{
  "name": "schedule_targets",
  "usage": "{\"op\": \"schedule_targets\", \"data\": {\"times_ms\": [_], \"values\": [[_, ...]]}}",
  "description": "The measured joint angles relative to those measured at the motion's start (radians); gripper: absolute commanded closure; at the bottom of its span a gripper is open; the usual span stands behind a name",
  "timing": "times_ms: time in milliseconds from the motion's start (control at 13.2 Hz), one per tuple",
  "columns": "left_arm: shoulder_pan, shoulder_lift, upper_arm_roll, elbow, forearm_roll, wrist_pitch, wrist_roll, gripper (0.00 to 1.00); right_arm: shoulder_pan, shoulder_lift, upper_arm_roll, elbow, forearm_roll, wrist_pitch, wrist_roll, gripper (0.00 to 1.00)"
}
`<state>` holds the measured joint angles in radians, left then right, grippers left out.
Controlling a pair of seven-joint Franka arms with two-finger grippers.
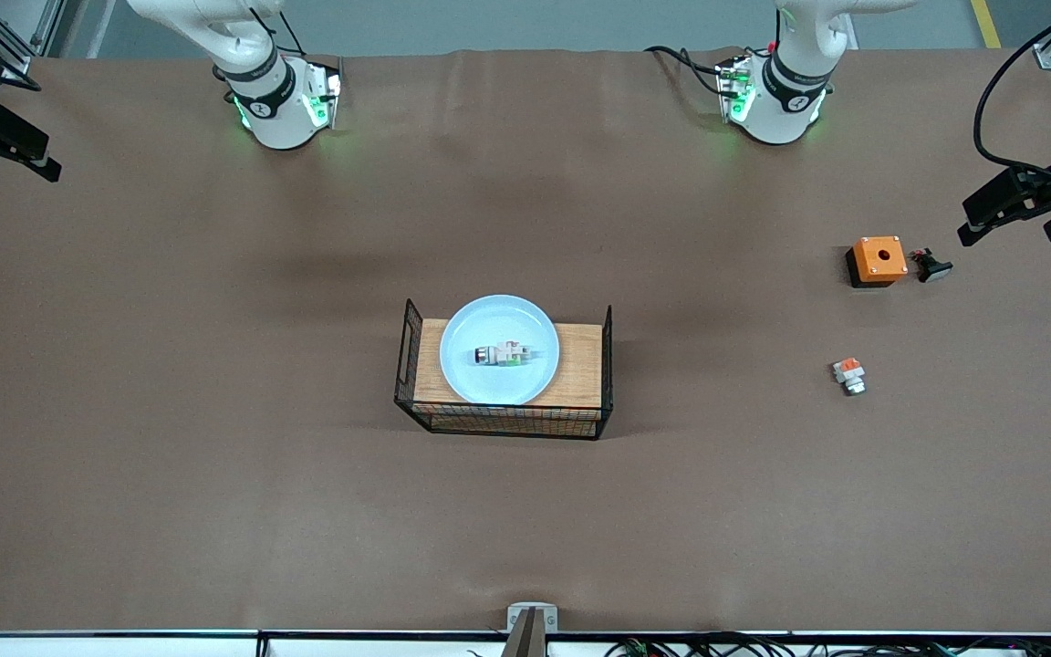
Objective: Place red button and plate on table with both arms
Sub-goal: 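Move the left gripper toward the push button on the blue plate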
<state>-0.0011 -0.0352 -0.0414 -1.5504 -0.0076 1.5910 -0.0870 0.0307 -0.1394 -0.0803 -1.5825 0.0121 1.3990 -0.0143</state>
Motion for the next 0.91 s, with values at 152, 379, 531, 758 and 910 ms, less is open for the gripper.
{"op": "schedule_targets", "data": {"times_ms": [152, 379, 531, 758, 910], "values": [[0.0, 0.0, 0.0, 0.0, 0.0, 0.0, 0.0, 0.0, 0.0, 0.0, 0.0, 0.0, 0.0, 0.0, 0.0, 0.0], [0.0, 0.0, 0.0, 0.0, 0.0, 0.0, 0.0, 0.0, 0.0, 0.0, -0.001, 0.0, 0.0, 0.0, 0.0, 0.0], [-0.002, 0.0, -0.004, 0.0, 0.0, -0.002, -0.009, 0.0, 0.0, 0.0, -0.002, 0.0, 0.0, 0.0, 0.0, 0.0], [-0.007, -0.001, -0.069, 0.003, -0.024, -0.005, -0.085, 0.0, 0.0, 0.0, -0.003, 0.0, 0.0, 0.0, 0.0, 0.0], [-0.011, -0.001, -0.153, 0.004, -0.073, -0.005, -0.266, 0.0, 0.0, 0.0, -0.005, 0.0, 0.0, 0.0, 0.0, 0.0]]}}
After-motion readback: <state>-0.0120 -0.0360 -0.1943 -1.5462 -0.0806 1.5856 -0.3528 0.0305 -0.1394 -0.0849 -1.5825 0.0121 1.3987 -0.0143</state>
